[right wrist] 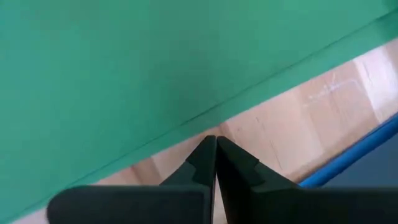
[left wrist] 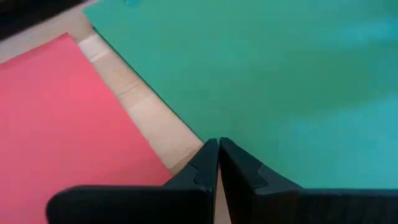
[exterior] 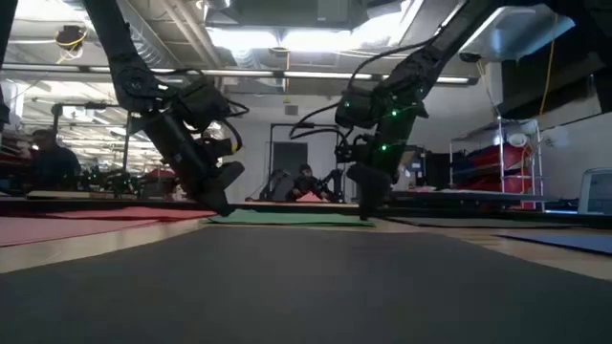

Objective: Organize paper
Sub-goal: Stack the green paper on top of the green papers

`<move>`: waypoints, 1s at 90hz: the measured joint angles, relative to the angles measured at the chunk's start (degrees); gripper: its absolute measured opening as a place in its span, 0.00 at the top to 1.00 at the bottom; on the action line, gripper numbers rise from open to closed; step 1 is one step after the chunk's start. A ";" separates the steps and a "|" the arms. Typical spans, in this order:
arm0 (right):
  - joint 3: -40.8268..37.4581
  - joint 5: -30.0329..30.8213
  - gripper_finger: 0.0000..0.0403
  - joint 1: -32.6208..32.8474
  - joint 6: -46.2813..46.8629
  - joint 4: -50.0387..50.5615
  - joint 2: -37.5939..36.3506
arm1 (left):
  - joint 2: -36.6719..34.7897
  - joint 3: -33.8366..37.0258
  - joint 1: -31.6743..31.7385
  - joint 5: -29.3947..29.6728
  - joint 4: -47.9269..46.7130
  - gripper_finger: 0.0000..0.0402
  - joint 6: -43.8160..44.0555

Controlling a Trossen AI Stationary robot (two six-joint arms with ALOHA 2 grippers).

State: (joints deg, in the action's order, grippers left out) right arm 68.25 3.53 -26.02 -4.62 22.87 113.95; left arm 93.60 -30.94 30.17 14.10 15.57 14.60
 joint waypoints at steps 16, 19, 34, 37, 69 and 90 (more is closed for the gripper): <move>-0.07 -0.18 1.00 0.00 0.07 -0.91 0.09 | 0.00 0.00 0.00 0.00 0.04 1.00 -0.11; -0.09 -0.42 1.00 -0.02 0.11 -1.30 0.11 | 0.00 0.00 0.00 -0.01 0.04 1.00 -0.14; -0.11 -1.19 1.00 -0.04 0.26 -2.75 0.17 | 0.00 0.00 0.00 -0.01 0.10 1.00 -0.30; -0.11 -1.23 1.00 -0.04 0.28 -2.93 0.17 | 0.00 0.00 0.00 -0.01 0.18 1.00 -0.36; -0.11 -2.29 1.00 -0.09 0.28 -4.11 0.20 | 0.02 0.00 0.00 -0.01 0.46 1.00 -1.41; -0.07 -2.74 1.00 -0.09 0.33 -4.24 0.22 | 0.02 0.00 0.31 -0.03 0.50 1.00 -1.60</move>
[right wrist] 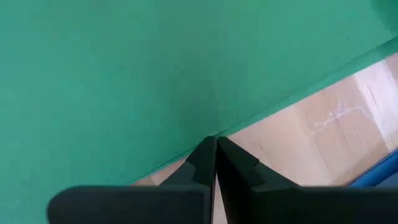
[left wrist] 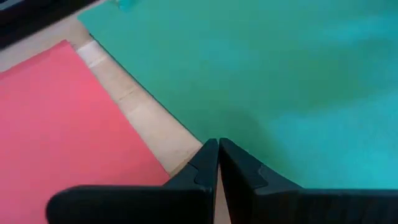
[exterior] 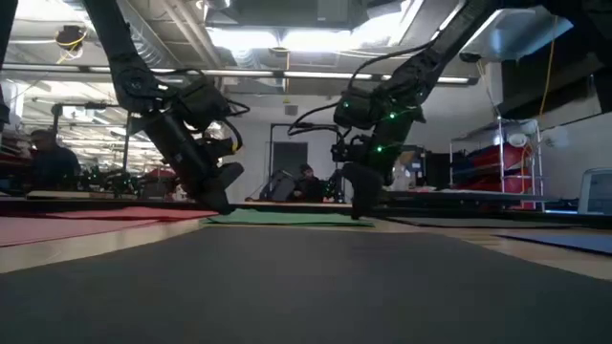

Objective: Organize paper
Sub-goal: Stack the green paper on top of the green papers

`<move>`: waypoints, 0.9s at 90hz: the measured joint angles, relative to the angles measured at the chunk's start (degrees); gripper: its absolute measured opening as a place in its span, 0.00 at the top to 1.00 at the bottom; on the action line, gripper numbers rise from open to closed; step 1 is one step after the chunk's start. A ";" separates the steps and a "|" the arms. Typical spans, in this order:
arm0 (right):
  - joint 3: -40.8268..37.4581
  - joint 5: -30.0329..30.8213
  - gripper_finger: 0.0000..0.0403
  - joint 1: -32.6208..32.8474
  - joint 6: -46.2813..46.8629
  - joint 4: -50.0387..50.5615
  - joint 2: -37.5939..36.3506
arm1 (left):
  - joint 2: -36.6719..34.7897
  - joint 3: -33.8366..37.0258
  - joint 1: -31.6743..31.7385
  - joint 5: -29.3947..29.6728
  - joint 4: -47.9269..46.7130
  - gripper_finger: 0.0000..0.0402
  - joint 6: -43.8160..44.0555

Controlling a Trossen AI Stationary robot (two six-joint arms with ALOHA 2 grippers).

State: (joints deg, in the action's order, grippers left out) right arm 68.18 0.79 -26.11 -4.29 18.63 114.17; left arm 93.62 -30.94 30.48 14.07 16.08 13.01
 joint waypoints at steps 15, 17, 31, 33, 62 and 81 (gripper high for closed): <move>-0.07 1.08 1.00 0.11 0.00 1.57 -1.62 | 0.00 0.00 0.00 0.02 0.19 1.00 -0.45; -0.10 0.90 1.00 0.11 -0.05 2.09 -2.01 | 0.00 0.00 0.00 0.02 0.20 1.00 -0.50; -0.03 -0.23 1.00 0.26 -0.41 5.74 -6.09 | 0.00 0.00 0.00 0.02 0.22 1.00 -0.60; -0.02 -1.17 1.00 0.26 -0.42 6.71 -6.52 | 0.00 0.00 -0.02 0.02 0.20 1.00 -0.60; -0.34 -8.37 1.00 6.08 -3.06 17.04 -6.27 | -6.05 0.04 -6.42 -1.94 -6.60 1.00 -1.65; -0.48 -7.44 1.00 8.62 -3.42 16.47 -6.29 | -13.21 0.00 -11.09 -1.70 -15.03 1.00 -0.92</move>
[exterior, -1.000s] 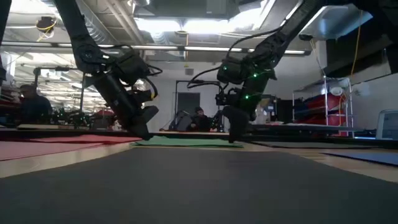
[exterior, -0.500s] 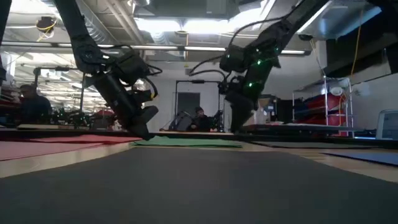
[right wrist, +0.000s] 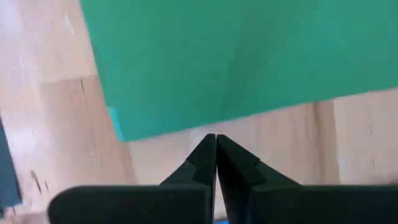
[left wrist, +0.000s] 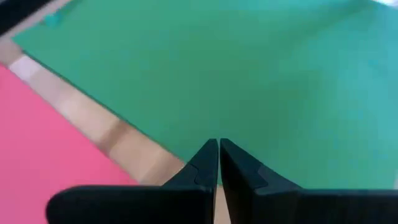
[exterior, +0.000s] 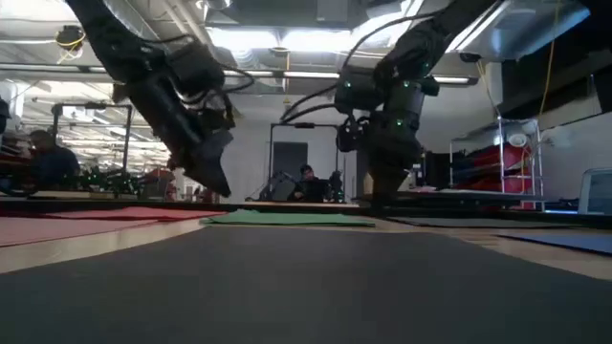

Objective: Organize paper
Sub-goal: Stack the green paper on top of the green papers

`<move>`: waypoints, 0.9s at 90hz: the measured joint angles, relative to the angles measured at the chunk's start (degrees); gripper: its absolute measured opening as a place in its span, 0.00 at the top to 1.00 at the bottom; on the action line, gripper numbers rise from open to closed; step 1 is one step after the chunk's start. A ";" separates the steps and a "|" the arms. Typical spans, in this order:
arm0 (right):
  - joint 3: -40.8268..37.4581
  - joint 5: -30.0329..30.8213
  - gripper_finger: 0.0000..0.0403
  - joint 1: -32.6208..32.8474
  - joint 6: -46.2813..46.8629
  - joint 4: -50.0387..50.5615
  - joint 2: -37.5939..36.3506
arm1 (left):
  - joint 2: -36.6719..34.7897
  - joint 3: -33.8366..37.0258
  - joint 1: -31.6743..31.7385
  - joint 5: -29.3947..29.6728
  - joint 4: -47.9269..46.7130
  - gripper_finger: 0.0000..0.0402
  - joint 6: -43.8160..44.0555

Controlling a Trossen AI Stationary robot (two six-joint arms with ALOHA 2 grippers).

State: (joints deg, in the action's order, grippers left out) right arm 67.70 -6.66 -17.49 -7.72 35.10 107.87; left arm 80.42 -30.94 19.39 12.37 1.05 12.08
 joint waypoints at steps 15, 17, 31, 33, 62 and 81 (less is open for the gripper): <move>-0.38 -1.61 1.00 0.06 0.35 1.36 0.20 | -0.03 0.01 -2.15 0.02 -6.39 1.00 1.34; -0.49 -2.05 1.00 0.06 0.42 1.35 0.20 | 0.21 0.02 -2.39 0.03 -6.64 1.00 1.54; -2.88 -5.21 1.00 0.81 0.62 0.51 0.17 | 2.97 0.02 -3.43 0.04 -5.53 1.00 2.12; -3.36 -5.26 1.00 1.04 0.62 -0.11 0.06 | 3.37 0.02 -3.44 0.02 -5.41 1.00 2.14; -6.01 -6.06 1.00 2.04 3.09 -6.49 -0.13 | 5.84 -0.13 -3.16 0.19 -4.31 1.00 2.49; -6.01 -7.34 1.00 2.07 3.05 -9.03 0.05 | 5.92 -0.05 -3.16 0.19 -3.77 1.00 2.40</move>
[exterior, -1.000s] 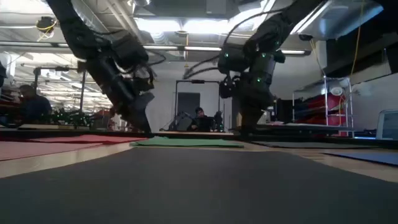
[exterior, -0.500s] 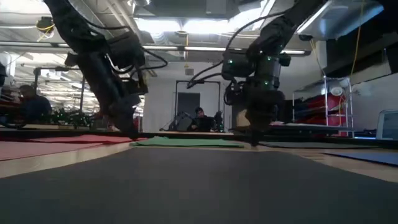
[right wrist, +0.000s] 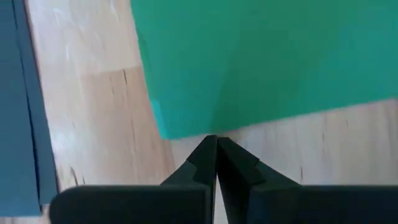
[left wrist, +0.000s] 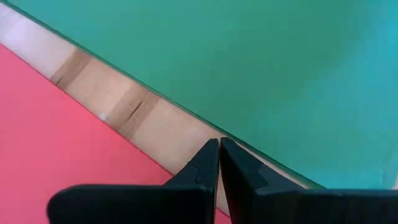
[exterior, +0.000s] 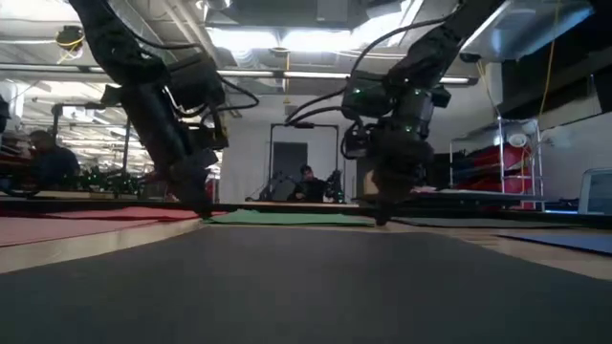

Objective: Organize paper
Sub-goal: Stack the green paper on top of the green papers

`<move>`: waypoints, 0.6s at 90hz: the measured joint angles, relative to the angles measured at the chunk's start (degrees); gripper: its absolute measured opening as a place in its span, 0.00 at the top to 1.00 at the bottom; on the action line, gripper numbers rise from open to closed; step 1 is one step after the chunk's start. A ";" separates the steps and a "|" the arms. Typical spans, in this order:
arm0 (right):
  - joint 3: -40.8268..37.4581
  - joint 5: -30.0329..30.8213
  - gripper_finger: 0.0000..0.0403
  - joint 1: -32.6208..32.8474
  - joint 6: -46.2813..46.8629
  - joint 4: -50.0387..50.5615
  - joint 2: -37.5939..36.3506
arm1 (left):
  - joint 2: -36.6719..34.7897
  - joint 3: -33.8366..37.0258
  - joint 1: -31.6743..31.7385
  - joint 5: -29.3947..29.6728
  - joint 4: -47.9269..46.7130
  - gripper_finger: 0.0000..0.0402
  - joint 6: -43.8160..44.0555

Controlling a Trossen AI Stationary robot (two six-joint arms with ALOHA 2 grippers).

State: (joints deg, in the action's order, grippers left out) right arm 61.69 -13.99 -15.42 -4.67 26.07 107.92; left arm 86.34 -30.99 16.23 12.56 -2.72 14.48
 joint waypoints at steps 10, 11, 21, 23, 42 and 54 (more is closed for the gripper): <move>0.00 -0.43 1.00 0.02 -0.01 -1.14 0.09 | 0.03 0.03 0.00 0.00 0.50 1.00 -0.06; 0.00 -0.53 1.00 0.02 -0.02 -1.28 0.09 | 0.03 0.03 0.00 0.00 0.52 1.00 -0.06; 0.00 -1.36 1.00 0.02 -0.02 -2.78 0.19 | 0.05 0.03 0.02 0.00 0.66 1.00 -0.09; 0.00 -1.58 1.00 0.02 -0.04 -3.10 0.22 | 0.05 0.03 0.02 0.00 0.68 1.00 -0.11; 0.05 -1.78 1.00 0.09 -0.04 -3.17 0.24 | 0.08 0.03 0.02 -0.02 0.73 1.00 -0.11; 0.29 -2.01 1.00 0.09 -0.07 -1.55 0.24 | 0.08 0.03 0.02 -0.02 0.75 1.00 -0.44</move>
State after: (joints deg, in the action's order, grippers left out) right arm 61.98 -16.00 -15.33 -4.73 24.52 108.16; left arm 86.41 -30.96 16.25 12.53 -1.98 14.04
